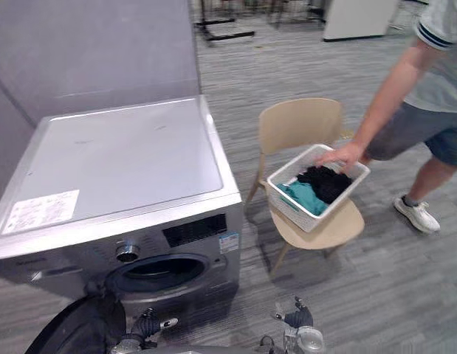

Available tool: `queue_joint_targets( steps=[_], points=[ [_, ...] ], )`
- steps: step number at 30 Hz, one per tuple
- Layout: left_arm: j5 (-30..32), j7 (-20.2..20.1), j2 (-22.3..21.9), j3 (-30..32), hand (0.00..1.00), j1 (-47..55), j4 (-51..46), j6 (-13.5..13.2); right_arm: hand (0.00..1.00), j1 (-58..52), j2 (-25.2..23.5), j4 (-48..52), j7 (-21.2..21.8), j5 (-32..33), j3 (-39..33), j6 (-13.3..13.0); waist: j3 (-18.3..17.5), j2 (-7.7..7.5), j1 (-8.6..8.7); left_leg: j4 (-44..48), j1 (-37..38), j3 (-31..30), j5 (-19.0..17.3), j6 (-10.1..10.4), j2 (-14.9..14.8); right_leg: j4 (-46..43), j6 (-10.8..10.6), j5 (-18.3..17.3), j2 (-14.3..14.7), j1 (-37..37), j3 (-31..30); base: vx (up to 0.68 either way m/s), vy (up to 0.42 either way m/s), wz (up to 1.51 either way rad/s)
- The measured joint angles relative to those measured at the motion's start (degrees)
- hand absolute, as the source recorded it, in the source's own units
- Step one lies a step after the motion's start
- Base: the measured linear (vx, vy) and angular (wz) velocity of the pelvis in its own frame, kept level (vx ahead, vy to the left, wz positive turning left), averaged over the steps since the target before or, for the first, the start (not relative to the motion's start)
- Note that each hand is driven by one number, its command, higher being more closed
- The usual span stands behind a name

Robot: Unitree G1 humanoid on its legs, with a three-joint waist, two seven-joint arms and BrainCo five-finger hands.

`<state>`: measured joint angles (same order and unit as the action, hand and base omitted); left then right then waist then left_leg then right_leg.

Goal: Pick up the laundry basket with both hands and put the clothes into the washing machine.

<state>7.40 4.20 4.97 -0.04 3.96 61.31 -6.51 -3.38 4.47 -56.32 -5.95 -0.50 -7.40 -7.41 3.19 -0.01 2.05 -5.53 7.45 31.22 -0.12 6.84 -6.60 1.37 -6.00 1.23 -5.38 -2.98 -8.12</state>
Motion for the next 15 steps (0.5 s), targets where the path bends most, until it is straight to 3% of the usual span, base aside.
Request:
queue_joint_targets(
  steps=[2,4,5,6,7,8,9,10,11,12,13,14,15],
  points=[
    [-0.01,-0.14,0.01,-0.76,0.0,-0.63,-0.01,0.03,0.0,0.14,0.08,1.09,-0.09,0.07,0.0,0.05,0.24,-0.39,0.46,0.06,0.04,3.92,-1.32,0.21,0.41,-0.04,0.32,1.37,1.24,-3.23,-5.36,-0.02,0.005,-1.85],
    [-0.02,-0.14,-0.01,-1.88,0.0,-1.68,0.0,0.05,0.0,0.16,0.3,1.53,-0.22,0.2,0.0,0.09,1.1,0.23,0.7,1.61,0.05,10.57,-2.44,0.78,-0.9,0.61,4.01,3.04,1.42,-6.3,-2.14,0.02,-0.052,-1.85],
    [-0.01,-0.14,0.01,-2.09,0.0,-2.28,0.01,0.08,0.0,0.41,0.19,1.38,-0.28,0.62,0.07,0.11,1.4,0.73,0.48,4.69,0.14,16.17,-3.63,0.93,-3.06,0.14,8.38,3.07,0.09,-7.6,9.41,0.08,-0.092,-2.11],
    [-0.01,-0.13,0.24,-2.08,0.0,-3.07,0.01,0.17,0.0,0.32,-0.11,1.36,-0.29,1.23,0.24,0.1,1.46,1.06,0.91,7.21,0.48,19.74,-4.98,1.56,-4.91,-1.04,10.28,3.07,-1.91,-8.79,23.79,0.11,-0.086,-2.02],
    [0.0,-0.15,0.4,-2.09,0.0,-3.59,0.0,0.21,0.0,0.2,-0.26,1.29,-0.3,1.55,0.24,0.08,1.46,1.06,1.1,8.15,0.61,20.84,-5.36,1.93,-5.58,-1.54,11.16,3.43,-2.87,-8.83,29.45,0.23,-0.166,-1.91],
    [0.0,-0.12,0.6,-2.03,0.0,-5.41,-0.02,0.72,0.0,-0.2,-0.56,0.24,-0.31,2.17,0.26,0.04,1.39,1.39,1.57,10.58,1.6,23.52,-5.86,2.6,-7.62,-4.36,13.98,7.17,-3.99,-9.24,43.09,0.25,-0.202,-1.78],
    [0.0,-0.14,0.55,-2.01,0.0,-6.29,0.14,1.1,0.0,0.2,-0.56,-0.25,-0.3,2.18,0.45,0.03,1.51,1.68,1.6,13.18,2.38,25.71,-5.92,2.71,-9.43,-6.3,14.4,7.13,-3.05,-10.03,48.37,0.28,-0.249,-1.88],
    [0.01,-0.19,0.23,-2.01,0.0,-6.64,0.21,1.24,0.0,0.2,-0.32,-0.29,-0.36,2.19,0.43,-0.06,1.42,1.51,1.66,15.06,2.91,26.76,-5.91,2.7,-10.22,-6.92,14.93,6.72,-2.63,-10.37,49.35,0.26,-0.254,-1.79],
    [0.01,-0.23,-0.5,-2.07,0.0,-7.74,0.36,1.12,0.0,0.24,0.26,-0.44,-0.37,2.2,0.34,-0.15,1.77,2.58,1.86,17.64,3.38,27.18,-8.02,4.75,-10.89,-7.57,14.26,5.71,-2.1,-10.59,47.07,0.21,-0.172,-1.71],
    [-0.02,-0.33,-2.09,-1.99,0.0,-8.84,0.36,0.68,0.0,0.46,1.8,-0.62,-0.43,2.21,-0.12,-0.2,2.54,4.48,2.12,14.39,4.04,26.47,-8.37,5.67,-9.14,-8.65,12.12,4.22,-0.66,-10.75,43.89,0.16,-0.096,-1.71],
    [-0.04,-0.35,-2.73,-1.71,0.0,-9.09,0.45,0.5,0.0,0.48,2.64,-0.7,-0.34,2.34,-0.61,-0.26,2.7,5.44,2.01,15.33,5.55,29.54,-9.05,4.94,-9.57,-9.97,10.58,2.51,0.12,-10.88,42.72,0.14,0.055,-1.73],
    [-0.06,-0.36,-3.42,-0.39,0.0,-8.94,0.99,0.47,0.0,0.56,3.19,-0.74,-0.18,2.68,-0.83,-0.32,2.87,6.27,2.09,21.71,7.47,30.83,-9.92,5.7,-12.35,-14.09,8.78,-1.05,0.74,-11.7,40.14,0.2,0.037,-1.53],
    [-0.14,-0.39,-3.24,0.72,0.0,-8.64,1.63,0.68,0.0,0.48,3.13,-0.64,-0.09,2.64,-0.79,-0.64,2.74,5.96,2.88,30.91,6.98,29.97,-9.47,2.35,-15.87,-16.27,9.02,-3.02,0.94,-11.85,38.23,0.21,0.019,-1.63]
  ],
)
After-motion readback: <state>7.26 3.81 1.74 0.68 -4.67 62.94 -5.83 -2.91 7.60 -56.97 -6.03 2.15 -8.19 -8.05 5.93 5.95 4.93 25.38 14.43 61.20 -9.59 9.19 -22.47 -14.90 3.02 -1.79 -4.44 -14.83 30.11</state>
